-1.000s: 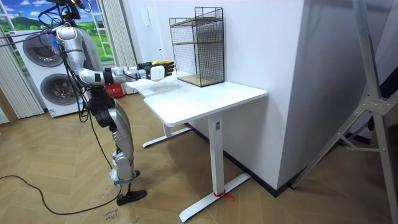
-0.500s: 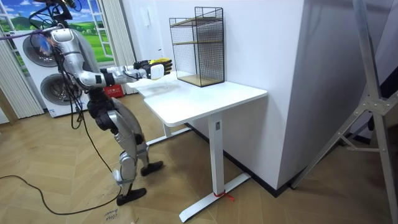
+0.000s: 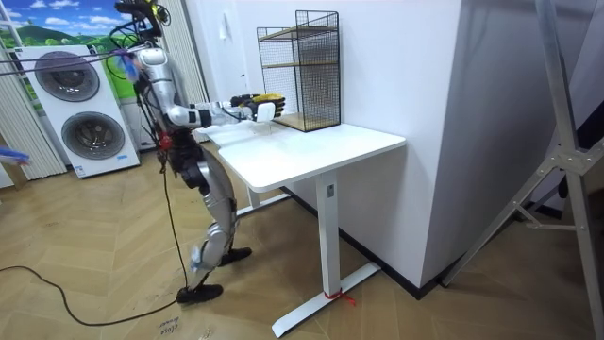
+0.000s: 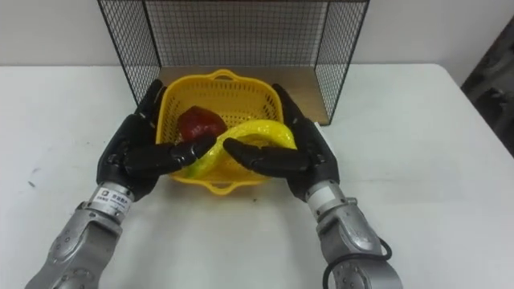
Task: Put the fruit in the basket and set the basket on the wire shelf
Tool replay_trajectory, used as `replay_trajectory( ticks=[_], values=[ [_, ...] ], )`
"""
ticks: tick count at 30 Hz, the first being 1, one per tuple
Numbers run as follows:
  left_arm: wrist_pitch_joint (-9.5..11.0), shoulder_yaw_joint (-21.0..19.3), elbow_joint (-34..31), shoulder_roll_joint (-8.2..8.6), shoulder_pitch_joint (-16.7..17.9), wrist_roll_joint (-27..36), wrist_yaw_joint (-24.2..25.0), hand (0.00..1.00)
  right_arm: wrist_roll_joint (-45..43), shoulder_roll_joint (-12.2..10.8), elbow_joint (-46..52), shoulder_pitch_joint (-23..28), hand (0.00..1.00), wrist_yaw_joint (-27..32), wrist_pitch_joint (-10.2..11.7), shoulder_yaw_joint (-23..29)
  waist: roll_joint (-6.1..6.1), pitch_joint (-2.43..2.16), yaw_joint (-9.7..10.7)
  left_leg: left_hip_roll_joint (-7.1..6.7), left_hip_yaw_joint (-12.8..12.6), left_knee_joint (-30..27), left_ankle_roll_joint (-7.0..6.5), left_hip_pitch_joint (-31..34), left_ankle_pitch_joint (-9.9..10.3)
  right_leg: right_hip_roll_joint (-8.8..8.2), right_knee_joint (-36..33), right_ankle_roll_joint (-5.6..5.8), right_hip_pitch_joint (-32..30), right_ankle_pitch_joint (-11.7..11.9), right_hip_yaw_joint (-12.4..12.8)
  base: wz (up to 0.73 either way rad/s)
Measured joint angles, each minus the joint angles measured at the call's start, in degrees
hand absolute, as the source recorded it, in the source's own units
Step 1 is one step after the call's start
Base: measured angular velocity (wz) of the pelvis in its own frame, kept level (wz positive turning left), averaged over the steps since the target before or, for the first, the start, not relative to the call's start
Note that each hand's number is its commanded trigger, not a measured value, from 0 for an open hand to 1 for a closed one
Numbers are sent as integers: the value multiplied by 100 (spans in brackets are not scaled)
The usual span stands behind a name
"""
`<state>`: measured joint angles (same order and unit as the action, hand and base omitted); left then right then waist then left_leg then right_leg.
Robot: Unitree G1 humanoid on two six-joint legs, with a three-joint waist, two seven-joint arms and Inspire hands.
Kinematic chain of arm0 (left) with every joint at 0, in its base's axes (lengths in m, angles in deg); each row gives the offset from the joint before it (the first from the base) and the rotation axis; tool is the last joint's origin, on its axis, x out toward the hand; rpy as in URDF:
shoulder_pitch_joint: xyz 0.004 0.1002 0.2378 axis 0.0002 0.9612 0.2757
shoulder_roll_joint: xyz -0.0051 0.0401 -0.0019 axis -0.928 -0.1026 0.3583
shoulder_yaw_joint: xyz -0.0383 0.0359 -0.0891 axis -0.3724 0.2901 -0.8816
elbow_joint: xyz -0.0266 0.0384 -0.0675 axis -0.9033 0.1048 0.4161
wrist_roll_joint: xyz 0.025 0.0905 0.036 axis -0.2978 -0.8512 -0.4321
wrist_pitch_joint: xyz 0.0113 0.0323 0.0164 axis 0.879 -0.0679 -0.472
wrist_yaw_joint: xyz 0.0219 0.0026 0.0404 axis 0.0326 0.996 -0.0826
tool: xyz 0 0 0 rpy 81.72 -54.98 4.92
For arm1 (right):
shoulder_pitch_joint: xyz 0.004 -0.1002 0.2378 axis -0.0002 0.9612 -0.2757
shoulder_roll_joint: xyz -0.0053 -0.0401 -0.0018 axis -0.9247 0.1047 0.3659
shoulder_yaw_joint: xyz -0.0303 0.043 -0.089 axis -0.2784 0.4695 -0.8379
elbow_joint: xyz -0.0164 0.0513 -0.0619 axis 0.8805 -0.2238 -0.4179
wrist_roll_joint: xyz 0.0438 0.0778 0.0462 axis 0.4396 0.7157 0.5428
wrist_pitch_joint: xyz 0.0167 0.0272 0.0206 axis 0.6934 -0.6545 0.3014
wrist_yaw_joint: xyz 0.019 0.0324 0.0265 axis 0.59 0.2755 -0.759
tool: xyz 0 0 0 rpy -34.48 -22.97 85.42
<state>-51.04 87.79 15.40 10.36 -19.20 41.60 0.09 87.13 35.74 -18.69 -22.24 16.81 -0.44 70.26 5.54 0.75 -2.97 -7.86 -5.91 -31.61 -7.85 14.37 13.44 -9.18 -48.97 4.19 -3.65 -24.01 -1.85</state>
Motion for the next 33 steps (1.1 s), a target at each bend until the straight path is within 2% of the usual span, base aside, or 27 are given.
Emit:
replay_trajectory(
  ticks=[2, 4, 5, 7, 8, 9, 10, 11, 12, 13, 15, 18, 19, 21, 23, 24, 25, 29, 31, 33],
  values=[
    [0, 13, -34, 8, 0, 0, -22, 0, -165, -27, 2, -9, 0, 7, 25, 9, -97, 38, -27, -26, 10, 21, -69, -285, 186, -76, -793, -2, -281, 692, -25, -3],
    [61, 6, -90, -10, -10, 6, -24, 0, -214, -33, 3, -10, 0, 11, 110, -4, -166, 43, -43, -12, 62, 125, -108, -444, 251, -83, -1002, 18, -415, 978, -114, -3],
    [93, 1, -90, -11, -25, 9, -24, 0, -211, -23, 7, -21, 0, 11, 139, -1, -188, 57, -51, 5, 66, 169, -112, -479, 270, -78, -993, 13, -474, 938, -152, -7],
    [120, -47, -94, -11, -205, 10, -65, 0, -210, -26, 9, -213, 0, 8, 169, -12, -256, 139, -15, 30, 83, 246, -137, -457, 251, -6, -688, -88, -963, 523, -157, 3],
    [121, -46, -94, -11, -251, 12, -75, 0, -209, -8, 11, -237, 0, 8, 172, -1, -266, 143, -5, 33, 83, 232, -139, -430, 251, 17, -494, -109, -1063, 462, -157, 13],
    [121, -50, -94, -9, -323, 8, -85, 0, -223, 25, 11, -250, 0, 12, 175, 7, -270, 144, 8, 33, 80, 200, -139, -396, 253, 42, 134, -129, -1171, 387, -180, 10],
    [120, -55, -92, 3, -339, 6, -86, 0, -259, 53, 11, -247, 0, 40, 174, -4, -275, 141, 30, 19, 55, 198, -136, -402, 255, 62, 912, -141, -1128, 500, -207, 12],
    [115, -53, -72, 21, -335, 4, -89, 0, -294, 71, 5, -242, 0, 57, 171, -15, -307, 132, 75, 21, 66, 189, -123, -414, 264, 95, 1063, -175, -1092, 569, -237, 8],
    [93, -43, -21, 76, -324, -9, -100, 0, -301, 94, -18, -236, 0, 63, 145, -40, -413, 99, 115, 82, 114, 247, -89, -466, 237, 182, 1294, -212, -967, 718, -303, -5],
    [76, -51, 10, 68, -325, -13, -108, 0, -275, 96, -43, -235, 0, 63, 124, -37, -434, 94, 119, 152, 119, 386, -54, -584, 183, 282, 1539, -247, -818, 852, -336, -11],
    [23, -30, 29, 48, -324, -21, -139, 0, -229, 79, -46, -235, 0, 62, 80, -43, -422, 68, 129, 264, 126, 511, 30, -761, 167, 381, 1856, -300, -599, 1005, -380, -18],
    [-51, -46, 17, 14, -322, -74, -144, 0, -142, 62, -33, -234, 0, 62, 80, -22, -360, -50, 151, 388, 113, 693, 120, -917, 106, 516, 2267, -297, -376, 1146, -385, -15],
    [-82, -58, 4, 18, -322, -143, -144, 0, -150, 60, -18, -234, 0, 62, 80, -22, -368, -94, 140, 448, 101, 746, 142, -964, 76, 594, 2453, -340, -282, 1246, -375, -17],
    [-123, -106, -7, 17, -325, -224, -144, 0, -184, 32, -7, -237, 0, 62, 80, 33, -345, -110, 156, 467, 101, 897, 162, -1074, 10, 635, 2619, -362, -168, 1351, -364, -8],
    [-140, -108, -7, 5, -335, -224, -140, 0, -182, -7, -8, -244, 0, 63, 80, 63, -335, -100, 182, 470, 100, 1035, 170, -1150, -60, 647, 2732, -379, -99, 1405, -365, 0],
    [-142, -108, -7, 7, -361, -223, -140, 0, -183, -39, -8, -248, 0, 67, 80, 82, -305, -52, 203, 458, 97, 1143, 174, -1198, -129, 642, 2774, -373, -84, 1419, -365, 3],
    [-145, -110, -5, 10, -362, -222, -140, 0, -186, -54, -16, -246, 0, 71, 80, 70, -291, -32, 228, 462, 96, 1233, 174, -1229, -182, 649, 2847, -381, -59, 1449, -368, 3],
    [-157, -114, -5, 6, -393, -222, -140, 0, -205, -56, -14, -248, 0, 72, 79, 53, -296, -3, 242, 516, 94, 1311, 228, -1204, -213, 746, 3063, -390, -38, 1551, -294, -4],
    [-197, -112, -5, 8, -458, -335, -140, 0, -238, -47, -15, -249, 0, 75, 78, 63, -310, 39, 248, 530, 91, 1353, 233, -1199, -242, 773, 3139, -427, -26, 1615, -286, -5],
    [-244, -129, -2, 8, -502, -387, -140, 0, -290, -49, -15, -250, 0, 76, 77, 107, -312, 43, 255, 523, 86, 1406, 238, -1202, -265, 775, 3138, -429, -46, 1615, -278, 0]
  ],
)
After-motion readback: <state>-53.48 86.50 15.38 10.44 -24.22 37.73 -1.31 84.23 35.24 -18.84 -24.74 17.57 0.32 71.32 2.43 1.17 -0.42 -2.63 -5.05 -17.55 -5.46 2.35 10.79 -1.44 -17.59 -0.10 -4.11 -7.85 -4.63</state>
